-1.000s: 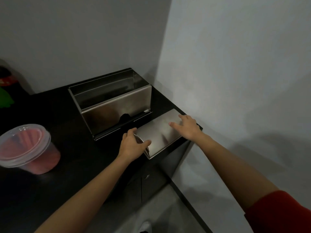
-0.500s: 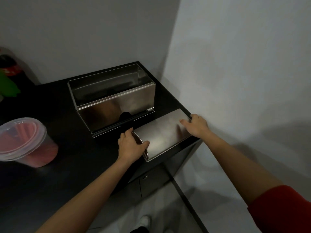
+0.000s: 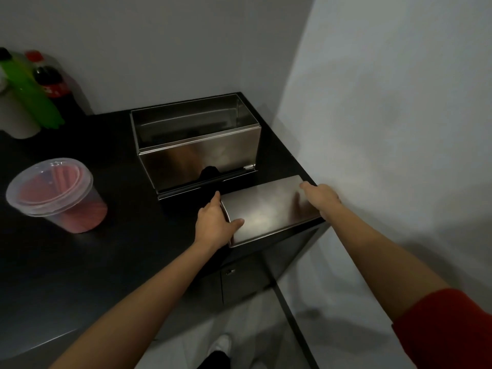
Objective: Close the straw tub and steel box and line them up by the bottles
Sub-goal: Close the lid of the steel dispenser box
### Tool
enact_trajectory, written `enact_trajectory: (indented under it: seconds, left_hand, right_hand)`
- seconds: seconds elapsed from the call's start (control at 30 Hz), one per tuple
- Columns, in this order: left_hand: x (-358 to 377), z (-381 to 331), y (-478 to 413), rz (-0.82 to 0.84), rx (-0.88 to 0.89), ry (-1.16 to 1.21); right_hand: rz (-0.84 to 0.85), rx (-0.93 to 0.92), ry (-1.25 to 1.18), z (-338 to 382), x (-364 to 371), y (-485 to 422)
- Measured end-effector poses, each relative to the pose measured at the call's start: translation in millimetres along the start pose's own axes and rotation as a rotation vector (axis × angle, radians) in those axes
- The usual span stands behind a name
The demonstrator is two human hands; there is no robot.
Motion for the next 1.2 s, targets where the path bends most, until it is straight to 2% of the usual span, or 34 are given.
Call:
enact_trajectory:
  seconds: [0.2,0.37,0.5,0.6,0.9,1.2]
  left_hand:
    - [-0.7,1.9,2.1,0.001,0.016,-0.061]
    - [-2.7,2.9,2.1,0.005,0.032,-0.061]
    - [-6.6,6.9,2.4,0.005,0.019,-0.012]
    - [-7.8,8.3,2.1,0.013,0.032,0.022]
    - [-2.3,7.9,5.9,-0.062,0.045,-0.004]
    - [-0.5,6.0,11.5,-0.072,0.038,0.030]
  right_hand:
    - [0.077,0.039,-0.068,-3.5,0.7,0.5]
    - [0.077,0.054,-0.086,-5.5,2.0,0.4]
    - [0.123,0.067,-0.215,-5.6,2.3,-4.1]
    - [0.154,0.053,-0.337,-6.9,0.9,-4.6]
    - [0.062,-0.029,-0.386,-7.4,-8.2,11.6]
    - [0.188,-0.066,-0.539,-20.7,-11.7,24.7]
Point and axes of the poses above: each hand's wrist, its own y-axis away from the middle knuckle, its own x-axis out of the palm, z = x × y, the point moved 5 cm from there along -y, towards the middle knuckle, and after that the axes turned 15 degrees about x, right-handed, at the moved point
